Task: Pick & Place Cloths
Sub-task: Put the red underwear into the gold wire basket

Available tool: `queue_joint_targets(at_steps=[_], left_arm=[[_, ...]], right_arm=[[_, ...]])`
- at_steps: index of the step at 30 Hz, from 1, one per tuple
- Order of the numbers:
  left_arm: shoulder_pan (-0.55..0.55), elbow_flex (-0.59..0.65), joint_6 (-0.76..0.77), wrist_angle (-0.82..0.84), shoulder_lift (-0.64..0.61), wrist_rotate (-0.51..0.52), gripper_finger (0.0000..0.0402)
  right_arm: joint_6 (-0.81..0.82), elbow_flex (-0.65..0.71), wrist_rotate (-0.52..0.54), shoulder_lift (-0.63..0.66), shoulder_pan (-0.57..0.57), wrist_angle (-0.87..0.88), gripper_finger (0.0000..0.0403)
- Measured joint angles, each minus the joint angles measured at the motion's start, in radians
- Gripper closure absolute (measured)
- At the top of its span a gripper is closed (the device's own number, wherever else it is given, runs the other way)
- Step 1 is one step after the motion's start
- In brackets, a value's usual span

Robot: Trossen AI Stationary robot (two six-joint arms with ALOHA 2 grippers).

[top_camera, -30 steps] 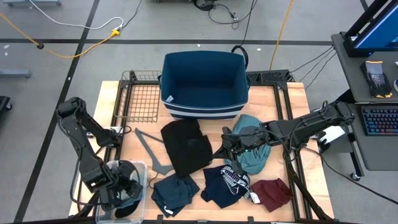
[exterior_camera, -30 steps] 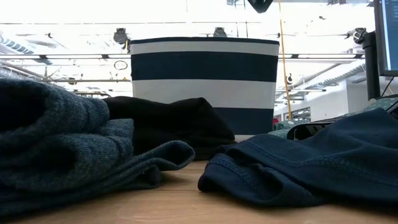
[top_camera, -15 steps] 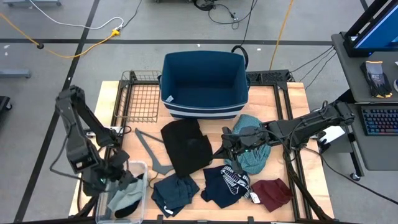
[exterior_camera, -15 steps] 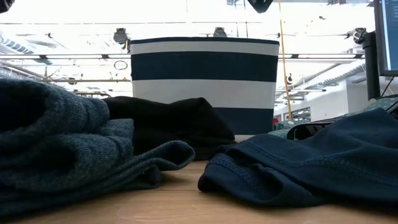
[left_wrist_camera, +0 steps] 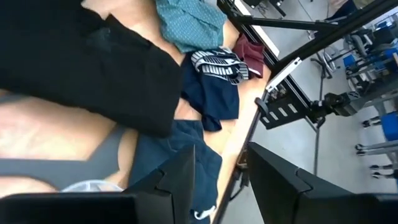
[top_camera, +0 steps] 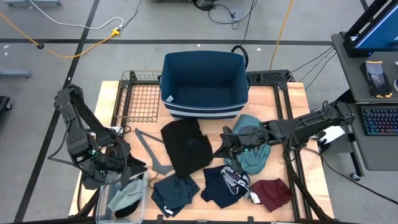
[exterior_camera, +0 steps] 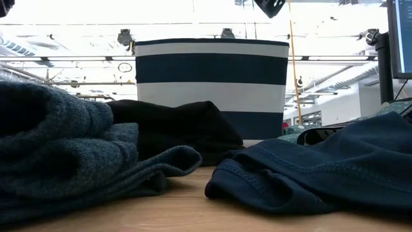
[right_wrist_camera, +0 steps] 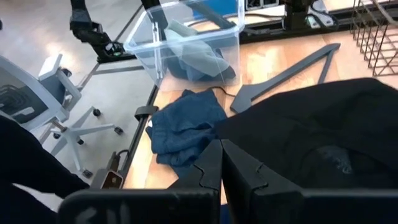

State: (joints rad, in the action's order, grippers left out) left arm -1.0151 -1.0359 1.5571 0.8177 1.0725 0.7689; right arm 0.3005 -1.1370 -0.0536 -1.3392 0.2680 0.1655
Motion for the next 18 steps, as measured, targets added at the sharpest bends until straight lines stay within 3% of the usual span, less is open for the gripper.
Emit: queue_joint_targets(at_steps=[9,18], left_arm=[[0.079,0.0,-0.172,0.0,0.0,0.001,0.0256],[0.164,0.0,-0.426,-0.005,0.0,0.003,0.0256]], right_arm=[[0.003,0.0,0.001,0.0,0.022,0.132,0.0403],[0.028,0.0,0.035,0.0,0.145,0.23,0.0403]])
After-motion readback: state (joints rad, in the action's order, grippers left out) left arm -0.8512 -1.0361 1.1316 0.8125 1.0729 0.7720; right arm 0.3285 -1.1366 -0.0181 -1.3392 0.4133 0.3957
